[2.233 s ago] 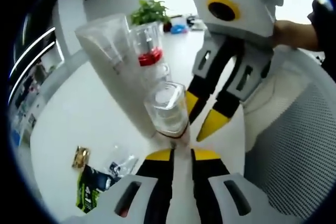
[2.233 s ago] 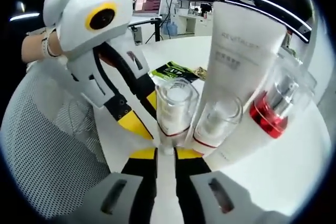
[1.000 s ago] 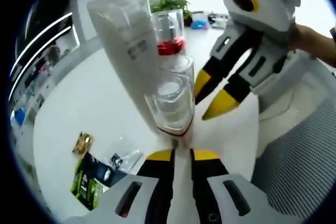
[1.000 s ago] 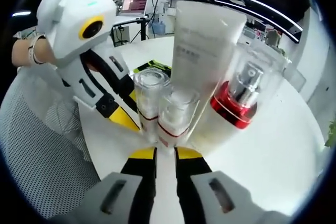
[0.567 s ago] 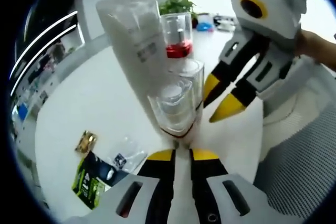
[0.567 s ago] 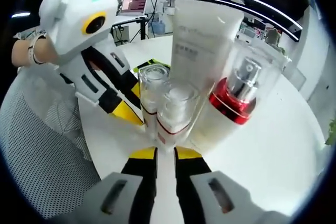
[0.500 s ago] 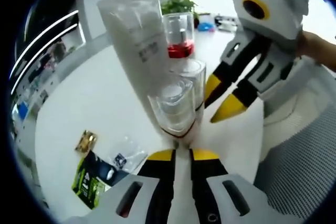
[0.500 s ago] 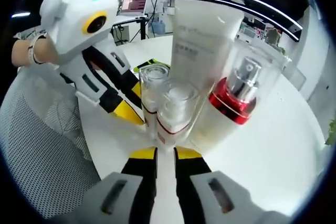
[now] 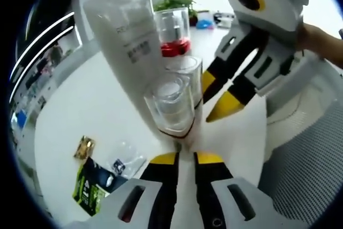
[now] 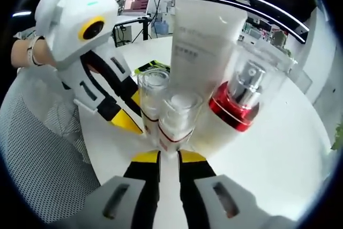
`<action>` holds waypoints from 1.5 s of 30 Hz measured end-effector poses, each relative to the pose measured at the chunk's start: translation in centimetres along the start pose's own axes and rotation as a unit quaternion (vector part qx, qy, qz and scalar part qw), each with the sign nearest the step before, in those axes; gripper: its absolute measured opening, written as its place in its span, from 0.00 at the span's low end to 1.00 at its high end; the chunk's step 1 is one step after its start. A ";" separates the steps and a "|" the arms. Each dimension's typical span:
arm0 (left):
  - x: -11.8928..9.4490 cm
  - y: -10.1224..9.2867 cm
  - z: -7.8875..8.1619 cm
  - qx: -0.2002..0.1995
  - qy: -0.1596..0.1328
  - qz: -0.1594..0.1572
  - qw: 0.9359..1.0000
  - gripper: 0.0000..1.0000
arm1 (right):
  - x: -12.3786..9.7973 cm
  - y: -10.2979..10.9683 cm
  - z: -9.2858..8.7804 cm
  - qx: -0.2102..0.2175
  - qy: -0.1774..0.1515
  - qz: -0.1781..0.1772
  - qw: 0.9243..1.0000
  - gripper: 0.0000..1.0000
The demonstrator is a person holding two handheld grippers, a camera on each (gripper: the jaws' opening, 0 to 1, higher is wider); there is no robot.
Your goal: Arrange the skincare products in the storage area until every visible bottle or jar stands upright without overlapping.
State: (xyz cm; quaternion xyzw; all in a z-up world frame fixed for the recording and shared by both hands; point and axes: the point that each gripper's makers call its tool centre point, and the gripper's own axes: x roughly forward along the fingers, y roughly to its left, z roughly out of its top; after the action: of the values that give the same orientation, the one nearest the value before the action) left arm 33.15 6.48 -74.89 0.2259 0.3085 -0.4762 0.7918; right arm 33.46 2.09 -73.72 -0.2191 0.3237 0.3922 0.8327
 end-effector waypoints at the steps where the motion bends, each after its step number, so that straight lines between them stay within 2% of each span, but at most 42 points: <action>1: 0.0 0.0 0.0 0.000 0.000 0.000 1.000 0.07 | 0.0 0.0 0.0 0.000 0.000 0.000 1.000 0.12; 21: 1.1 -0.6 1.2 -0.003 -0.004 -0.006 1.000 0.06 | -0.8 -0.9 -1.3 0.016 0.007 -0.013 1.000 0.13; 45: 1.5 -0.8 1.1 -0.028 -0.002 0.001 1.000 0.06 | -0.8 -1.1 -1.5 0.021 0.009 -0.014 1.000 0.12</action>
State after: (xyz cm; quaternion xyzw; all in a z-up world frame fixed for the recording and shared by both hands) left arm 33.27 4.55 -75.21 0.2028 0.3195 -0.4671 0.7991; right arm 33.42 0.11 -74.12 -0.2092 0.3360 0.3719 0.8397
